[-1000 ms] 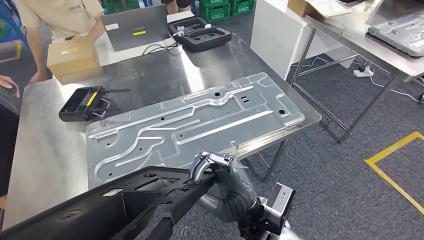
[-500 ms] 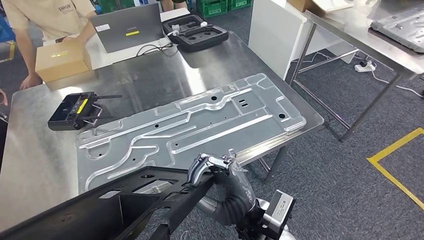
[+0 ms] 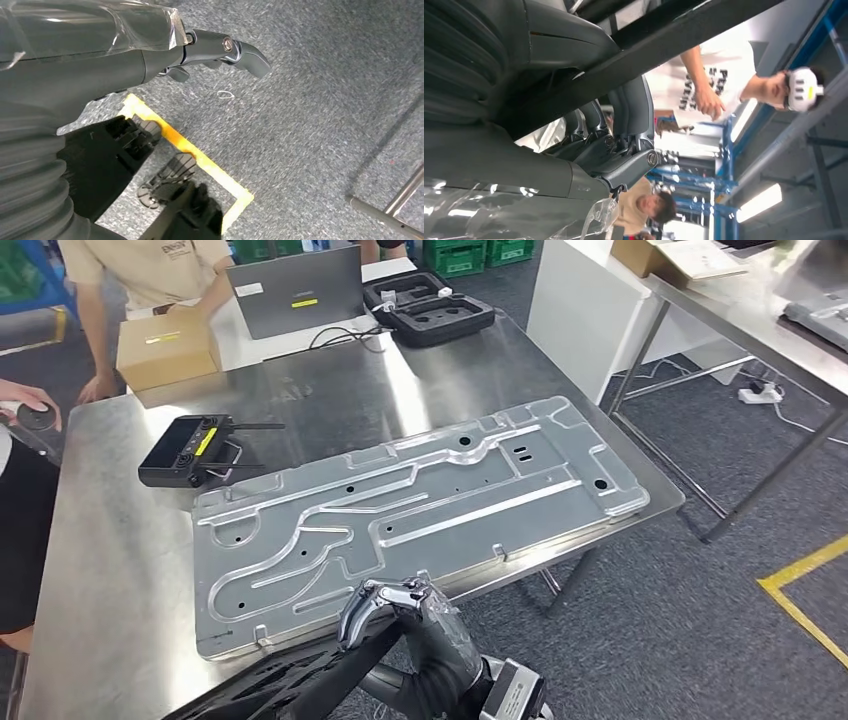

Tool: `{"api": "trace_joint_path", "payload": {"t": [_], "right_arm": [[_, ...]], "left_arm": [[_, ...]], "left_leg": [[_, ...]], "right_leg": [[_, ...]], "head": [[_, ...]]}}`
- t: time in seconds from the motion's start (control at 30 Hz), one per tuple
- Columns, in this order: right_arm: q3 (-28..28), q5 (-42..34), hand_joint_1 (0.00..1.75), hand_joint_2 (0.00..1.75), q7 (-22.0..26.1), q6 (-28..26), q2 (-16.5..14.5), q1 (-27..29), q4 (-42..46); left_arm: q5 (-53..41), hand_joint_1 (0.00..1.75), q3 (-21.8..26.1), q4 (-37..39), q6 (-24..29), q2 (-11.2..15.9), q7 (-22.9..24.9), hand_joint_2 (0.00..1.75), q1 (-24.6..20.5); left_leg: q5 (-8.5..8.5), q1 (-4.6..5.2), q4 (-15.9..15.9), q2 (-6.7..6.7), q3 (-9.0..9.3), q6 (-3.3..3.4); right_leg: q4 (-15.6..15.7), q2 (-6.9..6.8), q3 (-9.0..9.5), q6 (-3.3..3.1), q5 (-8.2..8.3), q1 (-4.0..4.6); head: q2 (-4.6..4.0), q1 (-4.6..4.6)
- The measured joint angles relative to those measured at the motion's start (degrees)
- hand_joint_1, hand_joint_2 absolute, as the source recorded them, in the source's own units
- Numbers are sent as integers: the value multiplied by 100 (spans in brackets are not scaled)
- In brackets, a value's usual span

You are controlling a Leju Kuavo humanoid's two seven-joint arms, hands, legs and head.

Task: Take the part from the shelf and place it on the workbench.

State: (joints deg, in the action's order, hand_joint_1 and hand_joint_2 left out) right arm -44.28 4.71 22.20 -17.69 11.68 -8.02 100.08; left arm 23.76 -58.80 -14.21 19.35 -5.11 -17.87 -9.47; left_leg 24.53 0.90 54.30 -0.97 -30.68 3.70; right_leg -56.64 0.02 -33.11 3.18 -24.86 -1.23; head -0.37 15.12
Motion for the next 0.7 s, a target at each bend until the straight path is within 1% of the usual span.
{"api": "trace_joint_path", "payload": {"t": [0.03,0.07,0.13,0.17,0.2,0.23,0.27,0.3,0.33,0.37,0.4,0.43,0.47,0.5,0.53,0.6,0.63,0.67,0.7], "right_arm": [[-40,68,175,175,-5,-7,-32,-36,-47],[-80,141,175,175,-14,-17,-63,-76,-101],[-155,271,175,175,-32,-38,-135,-161,-216],[-189,321,175,175,-38,-51,-171,-208,-282],[-222,358,175,175,-40,-67,-210,-254,-347],[-252,393,175,175,-42,-87,-244,-296,-415],[-282,430,175,175,-43,-110,-275,-336,-488],[-310,463,175,175,-45,-129,-302,-378,-563],[-335,502,175,175,-48,-144,-328,-422,-641],[-364,534,175,175,-50,-156,-353,-472,-722],[-391,562,175,175,-51,-166,-379,-527,-797],[-415,584,175,175,-55,-174,-408,-589,-872],[-437,597,175,175,-67,-181,-439,-650,-947],[-451,608,175,175,-87,-190,-467,-710,-1015],[-467,613,175,175,-122,-197,-494,-769,-1091],[-498,639,175,175,-204,-214,-538,-871,-1245],[-516,653,175,175,-244,-222,-560,-921,-1324],[-533,666,175,175,-281,-232,-578,-974,-1406],[-551,674,175,175,-320,-242,-597,-1036,-1486]], "left_arm": [[-15,0,-12,0,-10,-5,3,175,-13],[-33,0,-28,0,-22,-8,10,175,-25],[-81,0,-72,0,-57,-10,26,175,-41],[-105,0,-93,-1,-76,-12,36,175,-49],[-125,0,-111,-1,-94,-14,46,175,-59],[-144,0,-125,-2,-109,-16,61,175,-68],[-163,0,-135,-2,-125,-17,77,175,-76],[-182,0,-147,-2,-143,-18,91,175,-81],[-202,0,-163,-3,-162,-19,103,175,-85],[-222,0,-185,-3,-182,-19,111,175,-90],[-243,0,-208,-4,-200,-20,118,175,-100],[-265,0,-228,-5,-213,-20,125,175,-117],[-288,0,-246,-6,-226,-21,131,175,-139],[-307,0,-260,-8,-238,-24,138,175,-162],[-327,0,-270,-9,-254,-27,148,175,-181],[-367,0,-284,-12,-285,-34,177,175,-201],[-389,0,-293,-13,-298,-41,187,175,-206],[-406,0,-305,-14,-307,-48,197,175,-213],[-422,0,-321,-15,-316,-55,203,175,-225]], "left_leg": [[16,8,16,1,-9,-24],[22,14,18,3,-16,-43],[56,2,51,5,-25,-79],[130,-7,154,10,-70,-113],[262,-21,375,15,-169,-154],[436,-40,706,22,-323,-198],[632,-61,1138,27,-530,-237],[776,-81,1538,30,-728,-264],[827,-96,1782,32,-860,-279],[761,-107,1795,34,-882,-283],[584,-113,1537,36,-771,-276],[351,-116,1092,39,-567,-260],[171,-110,633,42,-352,-239],[48,-94,285,45,-196,-217],[-4,-75,87,46,-114,-191],[-5,-38,39,44,-113,-140],[-20,-42,22,45,-104,-108],[-40,-50,-1,46,-86,-75],[-60,-62,-25,49,-68,-42]], "right_leg": [[110,4,45,-22,17,12],[106,8,39,-50,15,28],[118,8,38,-104,24,13],[124,4,43,-135,28,0],[131,-1,46,-158,33,-17],[131,-3,46,-171,32,-21],[131,-6,43,-182,30,-23],[130,-6,40,-185,29,-22],[130,-6,40,-186,27,-23],[129,-5,44,-186,25,-23],[129,-2,52,-182,23,-23],[129,-1,63,-178,21,-24],[130,0,73,-167,18,-17],[132,-1,77,-149,16,-9],[134,-2,76,-123,16,-4],[150,-3,74,-50,22,-4],[143,-3,72,-13,16,-9],[88,-3,53,13,-27,-9],[-68,-1,-13,26,-130,-2]], "head": [[2,-21],[4,-36],[9,-68],[11,-84],[12,-101],[13,-115],[13,-119],[13,-125],[13,-127],[13,-128],[14,-129],[14,-129],[14,-130],[14,-134],[14,-146],[15,-178],[15,-198],[15,-222],[15,-251]]}}
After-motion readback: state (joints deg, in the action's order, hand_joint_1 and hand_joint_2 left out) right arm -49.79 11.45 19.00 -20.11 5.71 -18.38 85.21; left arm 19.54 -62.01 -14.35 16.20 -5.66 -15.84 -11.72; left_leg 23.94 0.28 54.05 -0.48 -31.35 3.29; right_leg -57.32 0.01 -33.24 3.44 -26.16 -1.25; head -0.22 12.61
